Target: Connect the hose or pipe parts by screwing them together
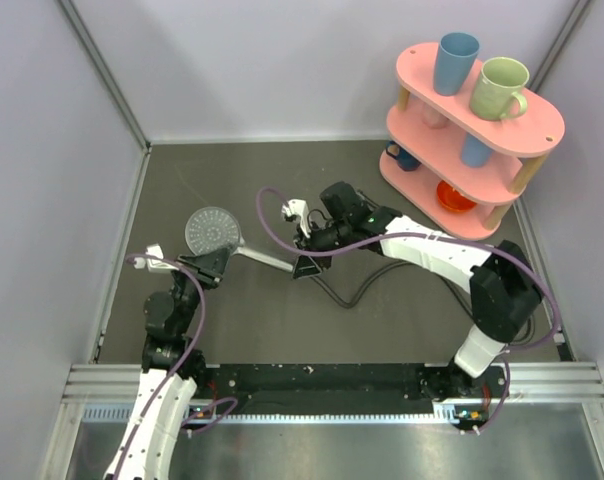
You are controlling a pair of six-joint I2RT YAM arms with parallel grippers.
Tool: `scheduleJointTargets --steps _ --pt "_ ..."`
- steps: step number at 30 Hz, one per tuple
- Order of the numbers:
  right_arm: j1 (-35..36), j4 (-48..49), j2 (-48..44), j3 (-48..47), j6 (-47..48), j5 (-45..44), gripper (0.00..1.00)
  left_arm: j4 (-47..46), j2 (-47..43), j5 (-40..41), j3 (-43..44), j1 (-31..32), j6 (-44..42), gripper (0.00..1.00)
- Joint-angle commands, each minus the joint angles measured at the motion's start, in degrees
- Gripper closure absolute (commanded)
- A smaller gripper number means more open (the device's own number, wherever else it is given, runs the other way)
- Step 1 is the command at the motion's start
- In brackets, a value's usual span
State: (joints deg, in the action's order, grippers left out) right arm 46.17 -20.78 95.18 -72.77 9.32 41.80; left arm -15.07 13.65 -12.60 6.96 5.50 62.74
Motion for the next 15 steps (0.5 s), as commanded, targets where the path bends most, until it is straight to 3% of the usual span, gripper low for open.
scheduleJointTargets --steps 1,2,4,5,11,15 --pt "1.90 4.60 -1.57 -2.47 -1.50 10.09 0.83 -3.48 -0.03 -5.16 -1.34 0.83 -3.24 1.00" --pt "1.82 4.69 -2.70 -2.11 -1.15 7.97 0.70 -2.08 0.15 -4.37 -0.38 0.83 -2.54 1.00" --pt "1.90 4.78 -4.03 -1.06 -0.97 0.35 0.57 5.46 0.58 -0.96 1.73 0.74 -1.66 1.00" --pt "1.82 4.78 -5.43 -0.53 -0.80 -2.49 0.45 7.84 1.02 -0.06 4.18 0.74 -1.13 1.00" --pt "3.22 6.27 -12.63 4.91 2.36 -18.40 0.38 25.07 6.56 5.03 16.39 0.74 1.15 1.00" --pt "8.31 8.38 -17.56 8.69 7.80 -33.75 0.34 33.25 9.81 7.32 22.73 0.74 3.00 1.00"
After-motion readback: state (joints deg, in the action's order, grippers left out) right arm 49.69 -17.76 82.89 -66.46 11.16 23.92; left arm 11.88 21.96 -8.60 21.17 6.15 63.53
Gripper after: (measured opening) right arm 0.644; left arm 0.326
